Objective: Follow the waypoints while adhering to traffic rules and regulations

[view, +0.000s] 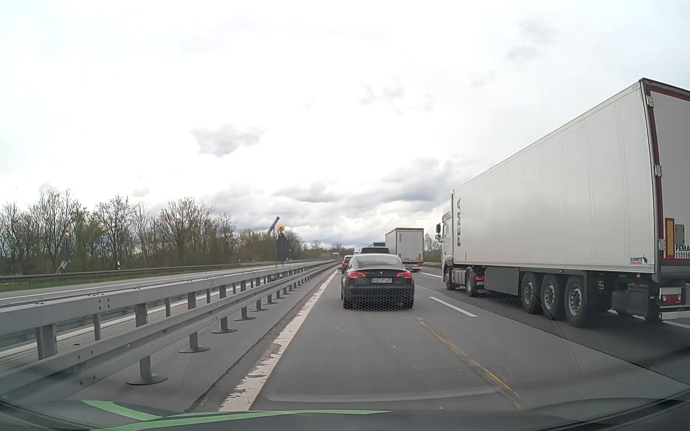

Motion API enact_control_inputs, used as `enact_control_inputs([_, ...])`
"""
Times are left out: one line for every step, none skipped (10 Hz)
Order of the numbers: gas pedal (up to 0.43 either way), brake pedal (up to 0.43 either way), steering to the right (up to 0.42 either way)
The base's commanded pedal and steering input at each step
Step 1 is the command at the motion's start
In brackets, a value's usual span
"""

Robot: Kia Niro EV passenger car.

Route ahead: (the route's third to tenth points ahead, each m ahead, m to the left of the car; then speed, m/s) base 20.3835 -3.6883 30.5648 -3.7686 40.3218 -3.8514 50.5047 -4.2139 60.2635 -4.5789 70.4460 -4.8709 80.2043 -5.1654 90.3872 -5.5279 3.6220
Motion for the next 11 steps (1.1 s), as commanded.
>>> enact_control_inputs([0.059,0.0,-0.002])
enact_control_inputs([0.059,0.0,-0.002])
enact_control_inputs([0.059,0.0,-0.002])
enact_control_inputs([0.059,0.0,-0.002])
enact_control_inputs([0.059,0.0,-0.002])
enact_control_inputs([0.059,0.0,-0.002])
enact_control_inputs([0.059,0.0,-0.002])
enact_control_inputs([0.059,0.0,-0.002])
enact_control_inputs([0.059,0.0,-0.002])
enact_control_inputs([0.059,0.0,-0.002])
enact_control_inputs([0.059,0.0,-0.002])
